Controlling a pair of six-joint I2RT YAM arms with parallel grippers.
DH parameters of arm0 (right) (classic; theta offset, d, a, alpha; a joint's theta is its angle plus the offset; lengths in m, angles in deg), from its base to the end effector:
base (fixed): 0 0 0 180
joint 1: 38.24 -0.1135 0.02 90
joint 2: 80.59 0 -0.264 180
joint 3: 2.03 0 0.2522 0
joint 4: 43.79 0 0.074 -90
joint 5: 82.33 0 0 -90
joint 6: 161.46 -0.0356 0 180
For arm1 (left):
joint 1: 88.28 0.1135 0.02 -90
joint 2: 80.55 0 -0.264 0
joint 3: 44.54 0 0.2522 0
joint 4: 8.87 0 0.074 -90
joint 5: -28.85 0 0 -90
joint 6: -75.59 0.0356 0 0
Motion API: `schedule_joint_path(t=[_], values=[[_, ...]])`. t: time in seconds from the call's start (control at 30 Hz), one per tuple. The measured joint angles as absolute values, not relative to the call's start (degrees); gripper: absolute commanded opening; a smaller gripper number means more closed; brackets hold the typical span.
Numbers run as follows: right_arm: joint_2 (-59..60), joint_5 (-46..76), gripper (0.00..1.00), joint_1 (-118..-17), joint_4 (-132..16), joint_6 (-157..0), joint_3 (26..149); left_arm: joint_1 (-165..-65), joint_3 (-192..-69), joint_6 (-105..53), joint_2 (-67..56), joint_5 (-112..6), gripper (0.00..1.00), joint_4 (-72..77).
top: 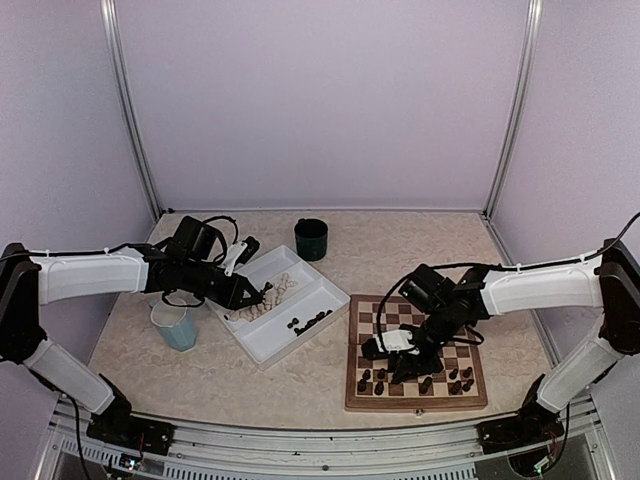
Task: Set up the chess pieces on the board
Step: Place the pawn at f7, then pass from the left arm to the right
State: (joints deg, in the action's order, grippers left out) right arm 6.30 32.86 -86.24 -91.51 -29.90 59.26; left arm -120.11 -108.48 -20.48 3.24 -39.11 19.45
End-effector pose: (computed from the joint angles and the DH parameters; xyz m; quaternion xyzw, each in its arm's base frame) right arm 0.1651 0.2060 0.1664 -0.7026 0.6631 0.2234 0.1292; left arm 0.2479 -0.1696 0.2106 0.2709 0.8786 -0.2827 0.2734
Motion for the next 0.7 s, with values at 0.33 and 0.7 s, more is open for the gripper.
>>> schedule_joint_path(t=[0.33,0.7], values=[[6.72,33.43,0.35,-85.04,-97.19,-29.03,72.71,-120.13,-108.48,-20.54,3.26,-36.09,0.07,19.54],[17.49,26.92,0.48,-85.39,-94.18,-27.35,97.43,-124.77,-116.26,-20.70,10.12,-25.90,0.08,24.33]])
